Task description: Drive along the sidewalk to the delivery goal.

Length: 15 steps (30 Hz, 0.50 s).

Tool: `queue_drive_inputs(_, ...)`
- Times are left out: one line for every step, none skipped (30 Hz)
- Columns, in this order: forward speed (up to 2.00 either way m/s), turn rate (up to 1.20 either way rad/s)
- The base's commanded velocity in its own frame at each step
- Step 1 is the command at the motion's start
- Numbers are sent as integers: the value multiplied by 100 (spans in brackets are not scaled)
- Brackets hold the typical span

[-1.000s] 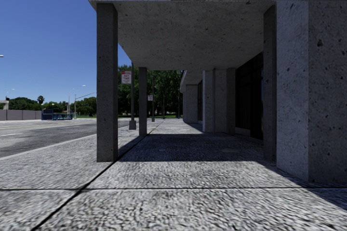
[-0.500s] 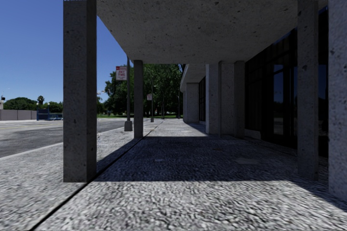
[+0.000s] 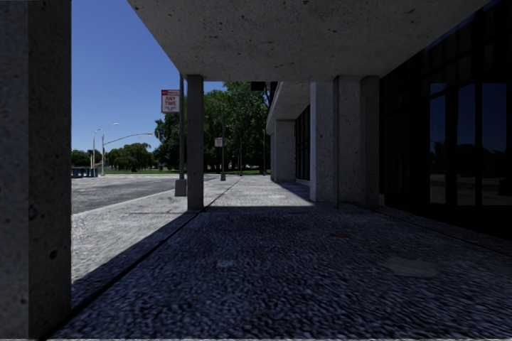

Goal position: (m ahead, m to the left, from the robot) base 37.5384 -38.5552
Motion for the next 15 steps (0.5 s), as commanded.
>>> queue_drive_inputs(191,0)
queue_drive_inputs(191,0)
queue_drive_inputs(191,0)
queue_drive_inputs(191,0)
queue_drive_inputs(192,0)
queue_drive_inputs(192,0)
queue_drive_inputs(192,0)
queue_drive_inputs(192,0)
queue_drive_inputs(192,0)
queue_drive_inputs(192,0)
queue_drive_inputs(193,0)
queue_drive_inputs(193,0)
queue_drive_inputs(193,0)
queue_drive_inputs(193,0)
queue_drive_inputs(193,0)
